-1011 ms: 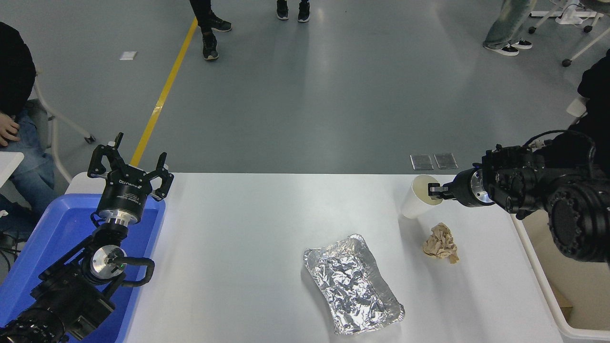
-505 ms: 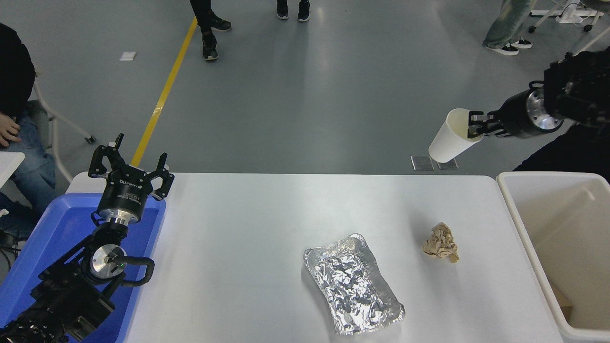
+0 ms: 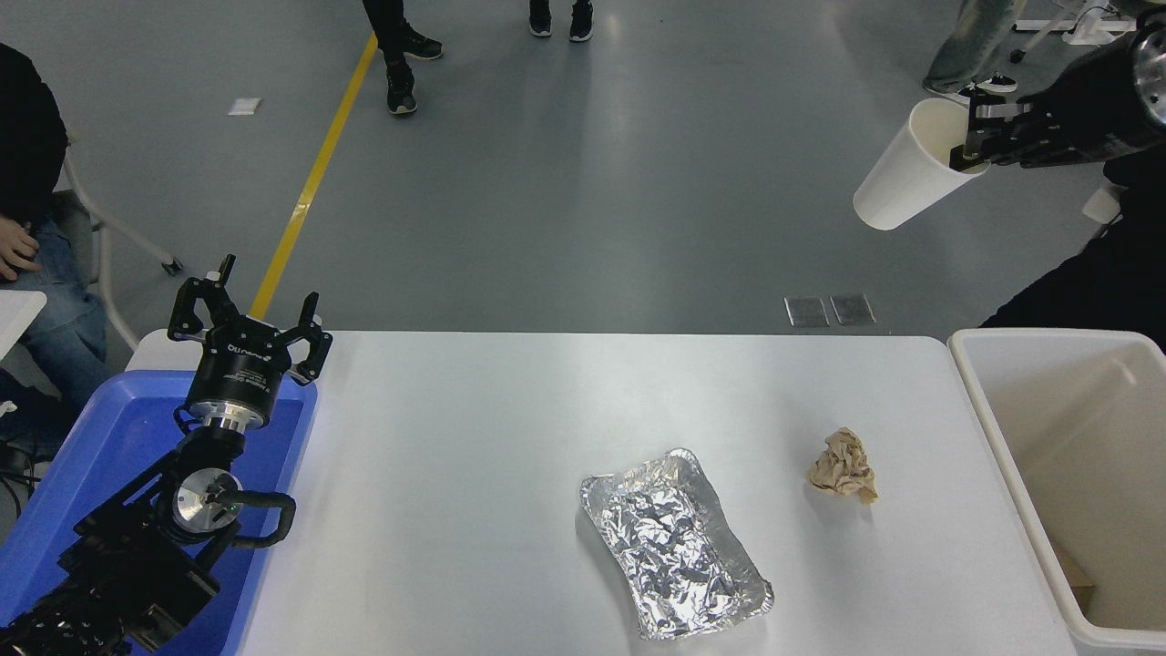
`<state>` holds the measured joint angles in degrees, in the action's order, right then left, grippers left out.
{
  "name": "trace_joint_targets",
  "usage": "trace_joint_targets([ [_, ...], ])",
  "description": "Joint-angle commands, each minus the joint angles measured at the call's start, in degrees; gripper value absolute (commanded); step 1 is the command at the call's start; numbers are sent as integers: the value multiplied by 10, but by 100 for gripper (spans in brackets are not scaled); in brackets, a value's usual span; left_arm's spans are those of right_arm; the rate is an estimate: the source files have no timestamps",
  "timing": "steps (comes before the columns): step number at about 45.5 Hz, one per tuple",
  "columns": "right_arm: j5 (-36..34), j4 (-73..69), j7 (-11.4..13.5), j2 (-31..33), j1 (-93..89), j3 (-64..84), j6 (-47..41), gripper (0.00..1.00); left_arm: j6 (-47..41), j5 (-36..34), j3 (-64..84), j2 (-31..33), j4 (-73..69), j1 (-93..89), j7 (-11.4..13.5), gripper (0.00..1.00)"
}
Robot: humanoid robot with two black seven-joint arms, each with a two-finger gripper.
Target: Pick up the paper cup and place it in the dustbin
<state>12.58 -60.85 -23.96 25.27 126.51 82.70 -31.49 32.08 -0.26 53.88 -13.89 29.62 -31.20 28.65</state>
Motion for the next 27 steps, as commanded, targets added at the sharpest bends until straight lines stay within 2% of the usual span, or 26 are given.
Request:
trace_joint_targets([
  [1, 6, -10, 1, 4, 8, 3, 0, 0, 0, 0, 0, 0, 0, 0, 0, 98],
  [8, 3, 20, 8, 4, -36, 19, 13, 0, 0, 0, 0, 0, 0, 1, 0, 98],
  [16, -11, 141, 8, 18, -146, 52, 41, 0, 0, 0, 1, 0, 0, 1, 0, 98],
  [20, -40, 222, 8, 52, -225, 48, 42, 0, 0, 0, 1, 0, 0, 1, 0, 98],
  [27, -110, 362, 9, 73, -382, 46, 65, 0, 0, 0, 1, 0, 0, 1, 0, 98],
])
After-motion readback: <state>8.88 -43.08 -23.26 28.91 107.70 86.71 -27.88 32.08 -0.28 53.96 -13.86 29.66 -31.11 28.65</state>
